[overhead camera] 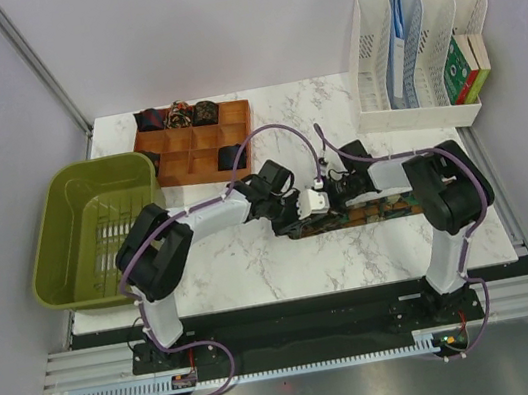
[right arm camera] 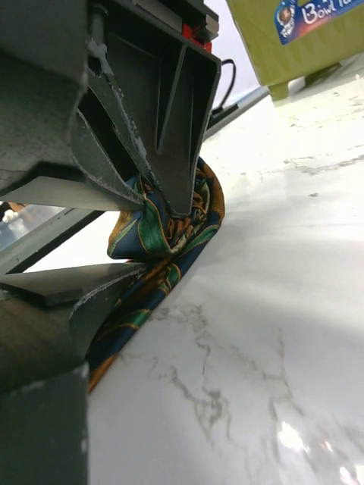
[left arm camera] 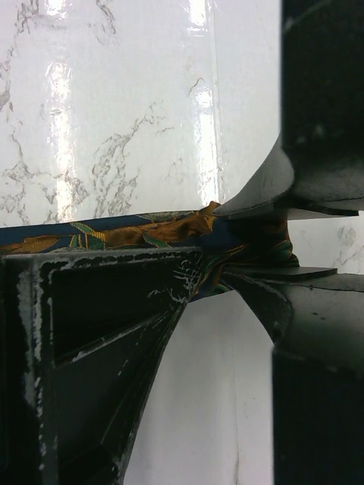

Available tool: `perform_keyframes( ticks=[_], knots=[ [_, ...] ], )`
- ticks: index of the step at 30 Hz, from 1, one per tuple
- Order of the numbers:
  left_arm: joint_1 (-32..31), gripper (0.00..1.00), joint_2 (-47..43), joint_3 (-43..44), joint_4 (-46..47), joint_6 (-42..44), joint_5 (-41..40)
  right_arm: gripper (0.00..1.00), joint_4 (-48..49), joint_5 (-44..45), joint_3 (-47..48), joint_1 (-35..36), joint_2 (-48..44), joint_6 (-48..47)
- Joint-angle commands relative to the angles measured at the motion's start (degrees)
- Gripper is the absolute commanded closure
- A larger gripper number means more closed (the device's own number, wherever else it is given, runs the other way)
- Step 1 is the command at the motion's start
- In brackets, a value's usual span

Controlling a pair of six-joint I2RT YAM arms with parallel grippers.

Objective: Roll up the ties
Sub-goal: Roll the tie at the center of the board.

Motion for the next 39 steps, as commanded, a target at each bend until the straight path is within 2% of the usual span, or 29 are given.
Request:
perform_keyframes(
  ticks=[1, 9, 13, 17, 22, 24, 25, 27, 31, 35, 36, 39],
  knots=[
    [-0.08, 0.85, 3.08, 1.45, -4.45, 2.51, -1.58, 0.61, -3.23, 3.81, 2.18, -1.06, -1.95, -3.37],
    [-0.16, 0.86, 3.61, 1.98, -4.54, 2.6, -1.93, 0.68, -2.1, 2.41, 1.03, -1.06, 0.51, -2.49],
    [-0.16, 0.86, 3.96, 2.24, -4.63, 2.69, -2.11, 0.65, 0.18, 0.83, -0.02, -0.8, 1.22, -0.73],
    [-0.08, 0.86, 4.14, 2.51, -4.8, 2.77, -2.2, 0.66, 0.72, 0.47, -0.64, -0.71, 1.13, -0.38],
    [-0.16, 0.84, 4.31, 2.68, -4.8, 2.69, -2.55, 0.86, 0.8, 0.3, -0.64, -0.62, 2.09, -0.47],
    [-0.08, 0.82, 4.4, 2.77, -4.8, 2.42, -2.72, 0.97, 0.8, 0.3, -0.64, -0.71, 2.19, -0.64],
    [-0.16, 0.8, 4.32, 2.86, -4.8, 2.25, -2.9, 1.0, 0.72, 0.56, -0.72, -0.62, 2.1, -0.64],
    [-0.07, 0.75, 4.32, 2.86, -4.8, 1.55, -3.34, 1.0, -0.51, 1.79, -0.81, -0.62, 1.66, -1.78],
    [0.63, 0.51, 1.6, 1.28, -4.45, 0.49, -3.26, 1.0, -2.36, 4.42, -1.08, -0.71, 1.48, -3.89],
    [2.03, 0.34, -4.37, -1.88, -2.79, -0.3, -2.29, 1.0, -2.8, 7.06, -1.16, -0.62, 2.71, -5.39],
    [2.03, 0.26, -5.08, -3.11, -2.35, -0.48, -2.98, 1.0, -2.8, 7.76, -1.16, -0.71, 3.32, -5.48],
    [2.12, 0.22, -5.62, -4.08, -1.99, -1.18, -2.9, 1.0, -2.97, 8.29, -0.82, -0.62, 4.2, -5.91]
  ],
)
